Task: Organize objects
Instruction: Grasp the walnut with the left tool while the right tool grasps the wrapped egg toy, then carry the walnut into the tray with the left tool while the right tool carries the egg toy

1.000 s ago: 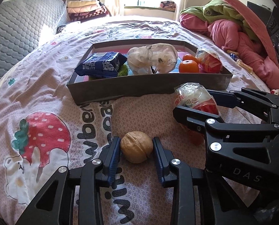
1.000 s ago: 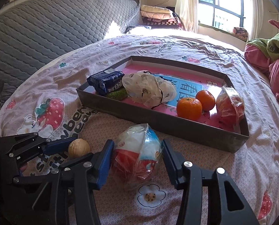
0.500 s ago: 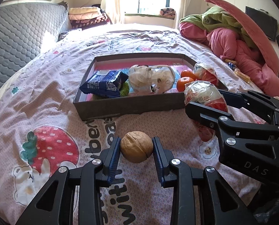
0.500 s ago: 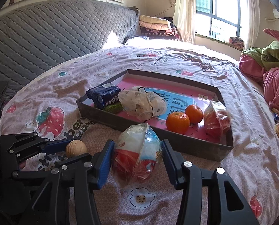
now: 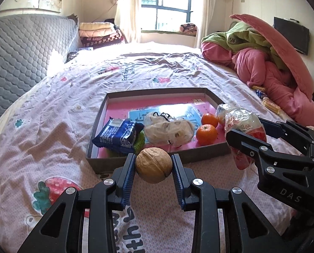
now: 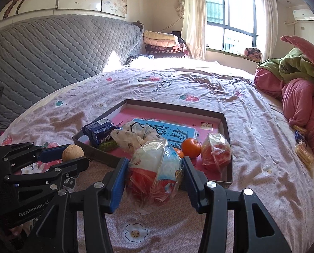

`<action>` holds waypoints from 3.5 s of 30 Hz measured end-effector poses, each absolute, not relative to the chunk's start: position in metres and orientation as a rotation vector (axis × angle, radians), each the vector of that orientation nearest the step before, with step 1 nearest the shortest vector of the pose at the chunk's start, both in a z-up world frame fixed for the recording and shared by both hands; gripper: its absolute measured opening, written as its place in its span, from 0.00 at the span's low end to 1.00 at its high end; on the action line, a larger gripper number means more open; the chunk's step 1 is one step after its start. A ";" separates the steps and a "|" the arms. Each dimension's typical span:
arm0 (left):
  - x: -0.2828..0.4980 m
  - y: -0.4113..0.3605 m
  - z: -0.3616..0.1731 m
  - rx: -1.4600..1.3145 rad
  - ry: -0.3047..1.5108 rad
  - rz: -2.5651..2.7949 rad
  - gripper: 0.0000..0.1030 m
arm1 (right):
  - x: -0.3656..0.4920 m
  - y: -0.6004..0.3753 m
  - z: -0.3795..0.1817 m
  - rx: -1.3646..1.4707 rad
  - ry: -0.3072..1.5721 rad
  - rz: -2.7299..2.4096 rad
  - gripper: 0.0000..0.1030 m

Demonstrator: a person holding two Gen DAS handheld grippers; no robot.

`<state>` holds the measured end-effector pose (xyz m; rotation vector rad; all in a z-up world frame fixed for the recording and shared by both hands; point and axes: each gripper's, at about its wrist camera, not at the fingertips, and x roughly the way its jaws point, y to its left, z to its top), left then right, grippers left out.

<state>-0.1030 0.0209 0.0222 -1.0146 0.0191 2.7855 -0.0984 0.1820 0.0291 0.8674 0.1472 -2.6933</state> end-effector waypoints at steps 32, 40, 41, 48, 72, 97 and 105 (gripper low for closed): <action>-0.161 0.025 0.030 -0.990 -0.013 2.803 0.34 | -0.140 0.212 0.048 0.832 0.186 -2.802 0.50; -0.169 0.029 0.010 -1.034 -0.007 2.778 0.34 | -0.145 0.213 0.031 0.906 0.188 -2.790 0.50; -0.171 0.030 0.008 -1.036 -0.004 2.776 0.34 | -0.146 0.213 0.028 0.917 0.188 -2.785 0.50; -0.180 0.038 -0.001 -1.051 0.002 2.764 0.34 | -0.152 0.210 0.016 0.951 0.199 -2.776 0.50; -0.202 0.051 -0.014 -1.070 0.011 2.749 0.34 | -0.172 0.200 -0.001 0.941 0.250 -2.801 0.49; -0.220 0.063 -0.023 -1.124 0.023 2.745 0.34 | -0.183 0.205 -0.007 0.957 0.209 -2.814 0.49; -0.218 0.065 -0.026 -1.127 0.027 2.735 0.34 | -0.184 0.203 -0.008 0.961 0.211 -2.812 0.49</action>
